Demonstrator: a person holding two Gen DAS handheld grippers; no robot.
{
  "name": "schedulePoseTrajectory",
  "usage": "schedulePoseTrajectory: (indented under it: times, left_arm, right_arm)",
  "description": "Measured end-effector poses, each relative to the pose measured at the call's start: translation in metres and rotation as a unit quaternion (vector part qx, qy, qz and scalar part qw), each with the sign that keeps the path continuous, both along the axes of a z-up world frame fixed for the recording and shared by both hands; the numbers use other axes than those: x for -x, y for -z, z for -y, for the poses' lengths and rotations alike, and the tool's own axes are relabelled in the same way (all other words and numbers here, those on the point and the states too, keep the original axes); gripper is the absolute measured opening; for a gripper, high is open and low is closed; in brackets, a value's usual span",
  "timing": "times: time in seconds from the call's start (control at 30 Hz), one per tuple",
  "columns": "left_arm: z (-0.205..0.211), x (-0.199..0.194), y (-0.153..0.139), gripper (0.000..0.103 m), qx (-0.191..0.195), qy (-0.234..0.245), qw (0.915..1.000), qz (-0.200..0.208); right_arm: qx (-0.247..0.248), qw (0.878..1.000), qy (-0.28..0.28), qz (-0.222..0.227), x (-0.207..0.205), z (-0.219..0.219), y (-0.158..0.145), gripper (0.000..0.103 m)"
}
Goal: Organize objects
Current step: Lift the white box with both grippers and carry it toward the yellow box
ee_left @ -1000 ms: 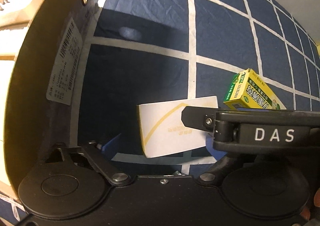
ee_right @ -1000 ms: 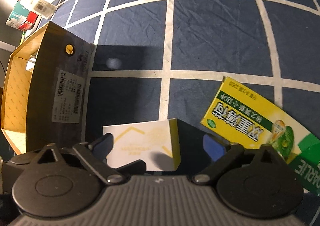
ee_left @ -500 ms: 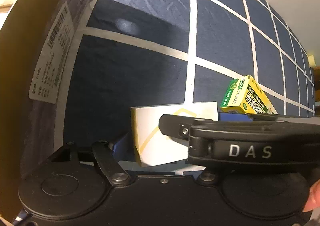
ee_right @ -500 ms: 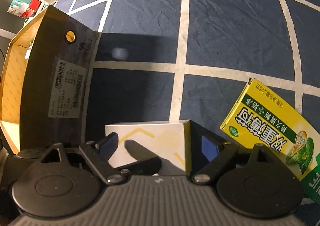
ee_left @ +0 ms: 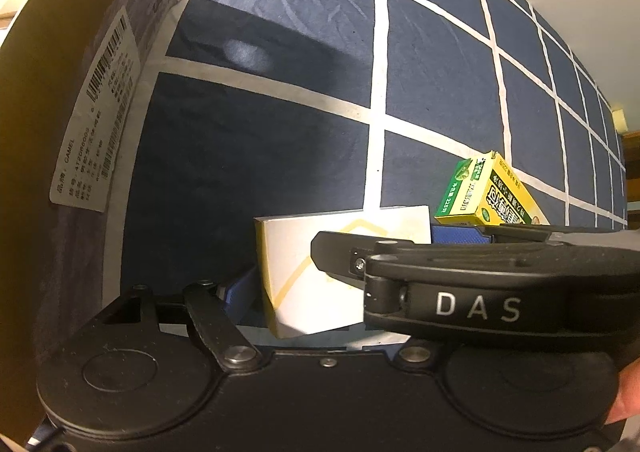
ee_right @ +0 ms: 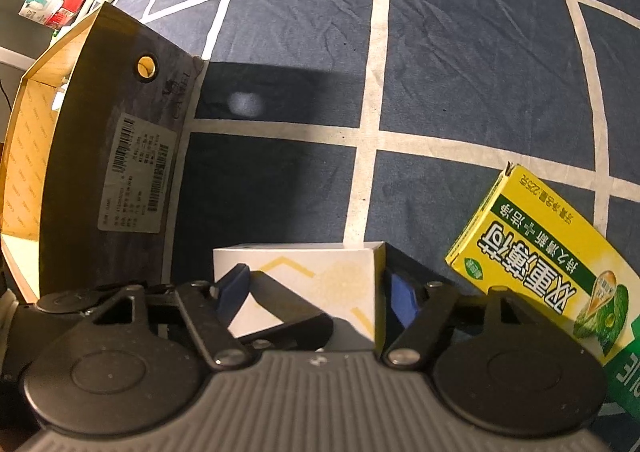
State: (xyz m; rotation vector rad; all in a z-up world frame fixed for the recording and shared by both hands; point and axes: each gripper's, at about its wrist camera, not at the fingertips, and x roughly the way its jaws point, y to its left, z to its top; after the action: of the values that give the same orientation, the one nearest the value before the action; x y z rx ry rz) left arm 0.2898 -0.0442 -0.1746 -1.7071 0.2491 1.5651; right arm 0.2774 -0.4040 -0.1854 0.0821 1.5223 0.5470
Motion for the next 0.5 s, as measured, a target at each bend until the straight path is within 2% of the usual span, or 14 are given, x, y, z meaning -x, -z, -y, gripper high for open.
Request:
schedulePoseTrajectory:
  times: [0.2, 0.5]
  left_arm:
    - [-0.001, -0.003, -0.007, 0.073, 0.004, 0.001, 1.0, -0.008]
    - [0.006, -0.012, -0.033, 0.073, -0.006, -0.011, 0.9993, -0.034]
  right_arm:
    - [-0.006, 1.0, 0.008, 0.001, 0.001, 0.004, -0.005, 0.068]
    - [-0.022, 0.999, 0.011, 0.025, 0.011, 0.007, -0.033, 0.068]
